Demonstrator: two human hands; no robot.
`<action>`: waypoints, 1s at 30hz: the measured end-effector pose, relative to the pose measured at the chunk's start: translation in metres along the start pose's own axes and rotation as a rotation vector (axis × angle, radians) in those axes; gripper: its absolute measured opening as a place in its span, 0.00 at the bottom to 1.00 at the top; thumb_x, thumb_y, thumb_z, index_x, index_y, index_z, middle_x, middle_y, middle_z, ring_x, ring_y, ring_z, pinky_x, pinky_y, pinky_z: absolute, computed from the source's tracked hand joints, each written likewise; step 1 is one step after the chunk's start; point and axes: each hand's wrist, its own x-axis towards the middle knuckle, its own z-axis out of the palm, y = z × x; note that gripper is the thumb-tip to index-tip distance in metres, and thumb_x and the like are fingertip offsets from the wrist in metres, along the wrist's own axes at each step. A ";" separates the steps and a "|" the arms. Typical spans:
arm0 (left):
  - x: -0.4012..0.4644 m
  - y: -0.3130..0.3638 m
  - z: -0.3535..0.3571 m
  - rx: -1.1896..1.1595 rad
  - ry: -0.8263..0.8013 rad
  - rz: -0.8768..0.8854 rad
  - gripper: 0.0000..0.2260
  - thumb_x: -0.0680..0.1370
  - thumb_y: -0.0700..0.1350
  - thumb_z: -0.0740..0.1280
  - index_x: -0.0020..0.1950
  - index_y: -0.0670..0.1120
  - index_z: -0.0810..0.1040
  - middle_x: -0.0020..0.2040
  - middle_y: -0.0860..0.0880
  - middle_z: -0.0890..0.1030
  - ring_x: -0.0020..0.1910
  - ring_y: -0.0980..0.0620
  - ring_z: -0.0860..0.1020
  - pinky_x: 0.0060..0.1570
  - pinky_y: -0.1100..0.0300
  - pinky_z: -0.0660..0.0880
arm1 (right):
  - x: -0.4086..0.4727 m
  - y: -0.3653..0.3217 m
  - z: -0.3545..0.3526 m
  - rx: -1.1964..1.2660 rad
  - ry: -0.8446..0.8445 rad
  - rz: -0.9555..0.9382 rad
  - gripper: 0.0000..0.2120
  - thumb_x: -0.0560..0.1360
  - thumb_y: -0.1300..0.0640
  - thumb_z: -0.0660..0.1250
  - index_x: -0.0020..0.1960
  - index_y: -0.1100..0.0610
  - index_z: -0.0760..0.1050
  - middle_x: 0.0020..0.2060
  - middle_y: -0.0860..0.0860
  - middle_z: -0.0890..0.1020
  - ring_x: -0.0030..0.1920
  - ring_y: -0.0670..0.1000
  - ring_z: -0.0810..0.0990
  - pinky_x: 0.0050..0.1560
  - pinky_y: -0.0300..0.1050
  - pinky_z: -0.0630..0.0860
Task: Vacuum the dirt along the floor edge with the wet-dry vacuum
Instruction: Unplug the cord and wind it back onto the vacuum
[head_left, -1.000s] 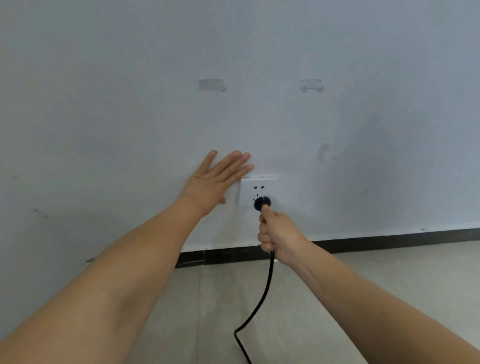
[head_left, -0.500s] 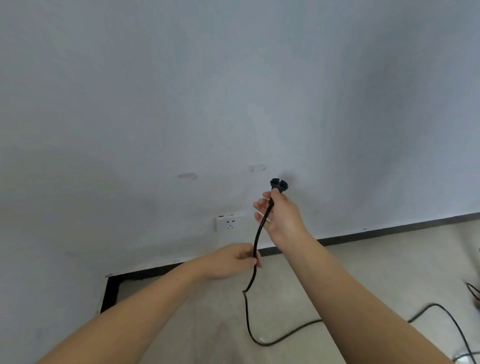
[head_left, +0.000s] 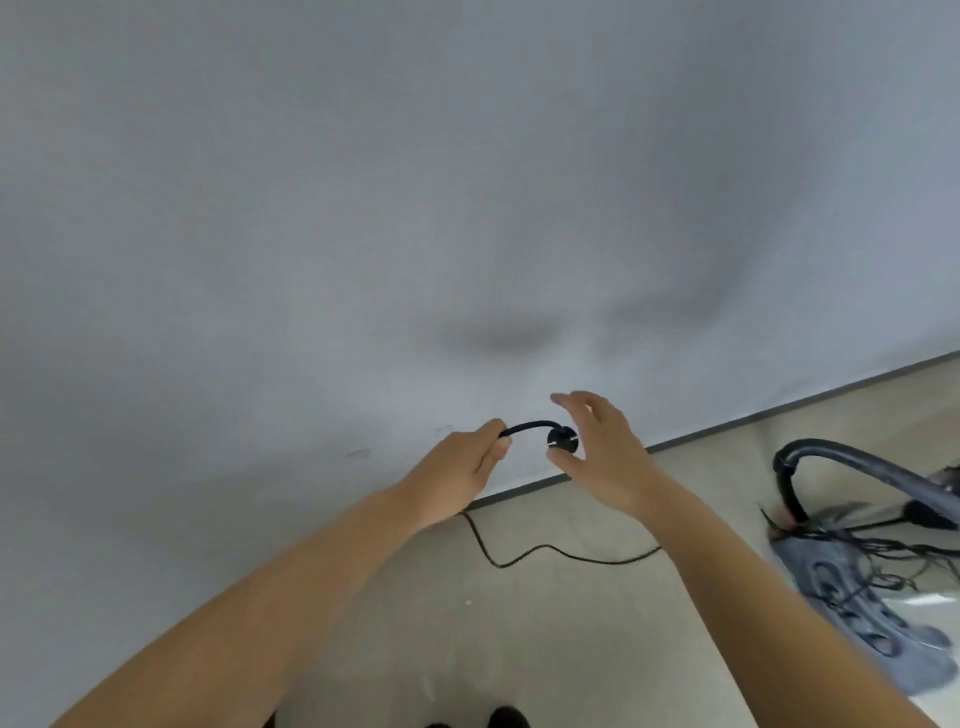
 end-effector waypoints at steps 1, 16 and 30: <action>0.004 0.019 -0.010 -0.008 0.001 0.028 0.11 0.84 0.47 0.51 0.47 0.45 0.67 0.30 0.52 0.67 0.28 0.54 0.63 0.31 0.61 0.60 | -0.007 -0.004 -0.021 0.070 -0.072 -0.003 0.16 0.80 0.50 0.62 0.65 0.56 0.72 0.59 0.53 0.75 0.54 0.51 0.73 0.53 0.44 0.69; 0.011 0.063 -0.035 -0.100 -0.045 -0.078 0.18 0.81 0.53 0.59 0.34 0.46 0.65 0.32 0.49 0.68 0.33 0.50 0.68 0.41 0.57 0.68 | -0.186 0.101 -0.194 1.315 0.963 0.494 0.16 0.83 0.53 0.57 0.37 0.54 0.66 0.19 0.43 0.64 0.18 0.42 0.61 0.22 0.32 0.66; -0.018 0.262 0.056 0.675 -0.569 0.799 0.15 0.83 0.54 0.52 0.46 0.47 0.72 0.42 0.50 0.76 0.41 0.50 0.72 0.45 0.55 0.71 | -0.309 0.068 -0.157 0.810 0.649 0.369 0.10 0.83 0.63 0.54 0.46 0.60 0.72 0.33 0.53 0.81 0.32 0.47 0.81 0.33 0.41 0.77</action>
